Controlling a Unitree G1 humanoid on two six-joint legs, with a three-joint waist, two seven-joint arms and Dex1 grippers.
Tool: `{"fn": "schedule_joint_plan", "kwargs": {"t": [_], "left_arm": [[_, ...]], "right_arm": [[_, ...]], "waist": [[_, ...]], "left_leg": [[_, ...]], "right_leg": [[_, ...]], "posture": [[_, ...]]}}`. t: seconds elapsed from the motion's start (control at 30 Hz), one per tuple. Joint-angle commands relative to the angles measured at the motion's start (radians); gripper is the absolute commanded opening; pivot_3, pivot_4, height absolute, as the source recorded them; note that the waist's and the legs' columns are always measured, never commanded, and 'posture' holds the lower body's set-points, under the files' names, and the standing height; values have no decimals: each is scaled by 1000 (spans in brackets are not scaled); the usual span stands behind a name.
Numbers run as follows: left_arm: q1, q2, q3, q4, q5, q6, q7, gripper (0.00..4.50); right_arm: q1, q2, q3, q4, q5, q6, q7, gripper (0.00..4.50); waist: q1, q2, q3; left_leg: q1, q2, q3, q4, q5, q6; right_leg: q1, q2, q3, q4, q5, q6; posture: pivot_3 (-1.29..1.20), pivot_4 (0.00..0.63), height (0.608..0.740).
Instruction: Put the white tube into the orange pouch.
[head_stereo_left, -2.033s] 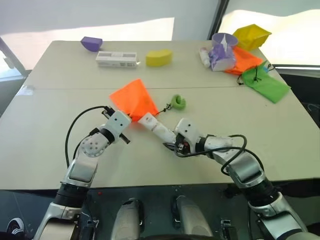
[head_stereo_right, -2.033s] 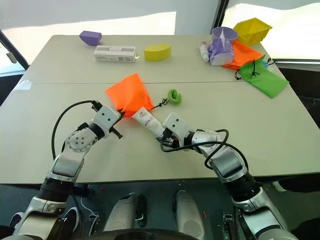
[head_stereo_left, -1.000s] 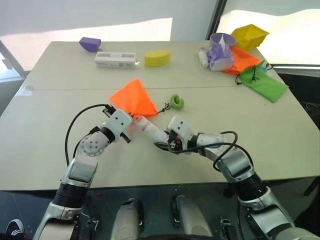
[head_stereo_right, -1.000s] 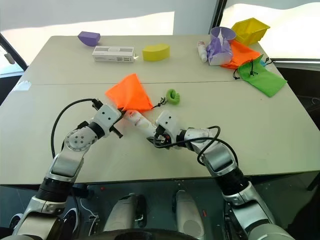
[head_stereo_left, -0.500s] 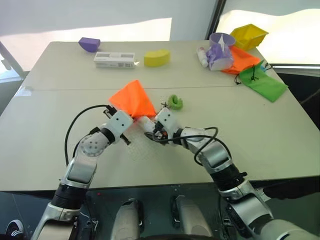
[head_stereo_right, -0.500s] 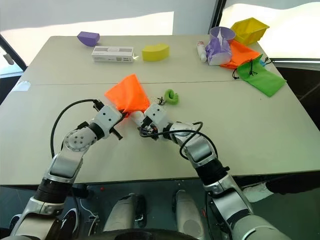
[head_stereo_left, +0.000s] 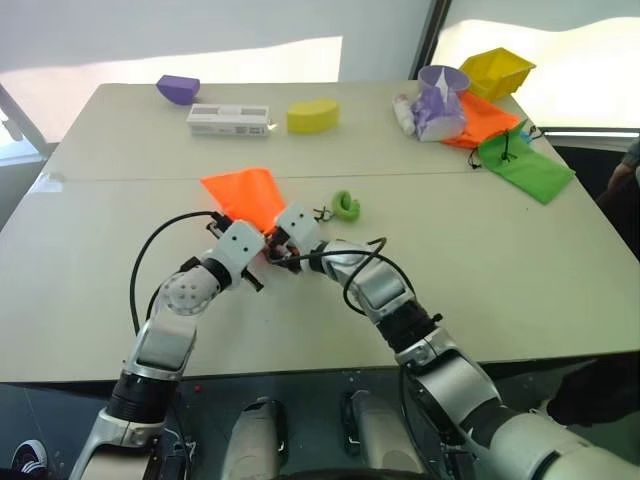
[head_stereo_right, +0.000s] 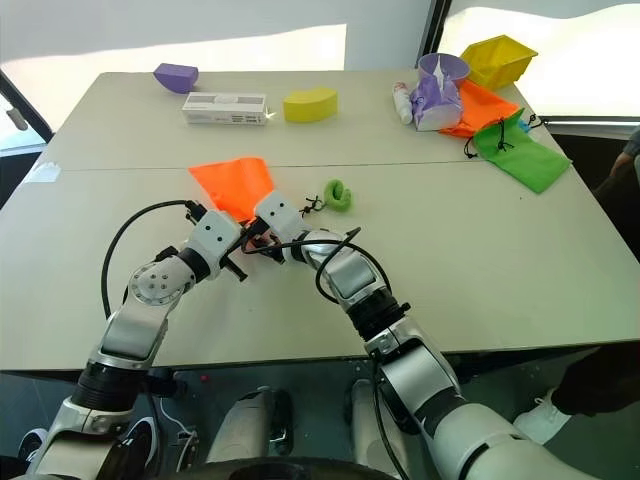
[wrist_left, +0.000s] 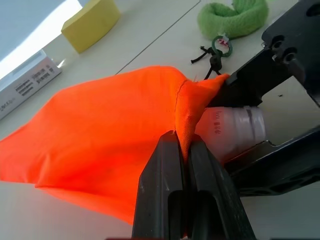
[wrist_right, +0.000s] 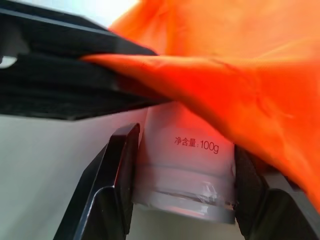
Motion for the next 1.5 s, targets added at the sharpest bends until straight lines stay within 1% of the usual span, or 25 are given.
{"fn": "schedule_joint_plan", "kwargs": {"t": [0.03, 0.13, 0.2, 0.33, 0.43, 0.57, 0.67, 0.8, 0.9, 1.07, 1.13, 1.2, 1.3, 1.4, 1.5], "left_arm": [[16, -11, 13, -68, -43, 38, -12, 0], [28, -21, 10, -95, -84, 73, -32, 0], [31, -18, 1, -106, -89, 78, -42, 0], [34, -16, -1, -114, -97, 83, -43, 0], [37, -14, 3, -127, -108, 96, -46, 0], [54, -10, 9, -147, -129, 125, -53, 0], [75, 6, 15, -164, -136, 129, -62, 0], [73, 32, 45, -125, -115, 87, -37, 0], [56, 36, 66, -105, -114, 75, -19, 0], [65, 59, 60, -83, -113, 54, -34, 0], [73, 63, 58, -81, -132, 60, -54, 0], [85, 62, 52, -90, -156, 66, -78, 0], [88, 57, 39, -99, -156, 67, -80, 0], [87, 42, 45, -117, -180, 80, -81, 0], [99, 43, 41, -135, -197, 89, -99, 0]], "right_arm": [[-39, 54, -46, -12, 36, 15, -11, 2188], [-48, 100, -75, 1, 61, 58, -16, 2188], [-51, 118, -67, 5, 50, 63, -17, 2188], [-49, 136, -61, 12, 37, 54, -20, 2188], [-77, 158, -128, 51, 60, 38, -78, 2188], [-94, 151, -137, 66, 84, 3, -60, 2188], [-102, 155, -166, 61, 119, 14, -59, 2188], [-73, 123, -114, 34, 96, -2, -19, 2188], [-48, 98, -105, -31, 122, 59, 34, 2188], [-42, 87, -138, -86, 152, 124, 48, 2188], [-50, 113, -192, -108, 218, 187, 48, 2188], [-57, 128, -210, -111, 230, 198, 31, 2188], [-60, 154, -200, -73, 213, 184, 5, 2188], [-59, 180, -175, -36, 192, 136, -19, 2188], [-78, 206, -195, -9, 209, 100, -45, 2188]], "waist": [[-2, 0, 0], [-10, 0, 0], [-20, 0, 0], [-24, 0, 0], [-24, 0, 0], [-24, 0, 0], [-24, 0, 0], [-25, 0, 0], [-25, 0, 0], [-25, 0, 0], [-24, 0, 0], [-25, 0, 0], [-25, 0, 0], [-25, 0, 0], [-25, 1, 0]], "left_leg": [[0, 0, 0, 0, 0, 0], [0, 0, -1, 0, 0, 0], [0, 0, -1, 0, 0, 0], [0, 0, -1, 0, 0, 0], [0, 0, -1, 0, 0, 0], [0, 0, -1, 0, 0, -1], [1, 0, -1, 0, 0, -1], [0, 1, -1, 0, 0, -1], [0, 0, -1, -1, 0, -1], [-1, 1, -1, -1, 0, -1], [-1, 1, -1, -1, 0, -1], [-2, 1, -1, -2, 0, -1], [-3, 1, -1, -2, 0, -1], [-9, 0, -1, -2, 0, -2], [-14, 0, -1, -2, 1, -3]], "right_leg": [[0, 0, 0, 0, 0, 0], [0, 0, 0, 1, 0, 0], [0, -1, 0, 1, 0, 0], [0, -1, 0, 1, 0, 0], [0, -2, 0, 1, 0, 0], [0, -2, 0, 1, 0, 0], [0, -3, 0, 1, 0, 0], [0, -3, 0, 1, 0, -1], [-1, -3, 0, 1, 0, -1], [-2, -3, 0, 1, 0, -1], [-3, -3, 0, 1, 0, -1], [-3, -4, 0, 1, 0, -1], [-5, -4, 1, 1, 0, -1], [-12, -5, 1, 1, 0, -1], [-16, -5, 1, 2, 0, -1]], "posture": [[0, 150, 740], [0, 150, 740], [0, 150, 740], [0, 150, 740], [0, 150, 740], [0, 150, 740], [0, 150, 740], [0, 150, 740], [0, 150, 740], [0, 150, 740], [0, 150, 740], [0, 150, 740], [0, 150, 740], [0, 150, 740], [0, 150, 740]]}}
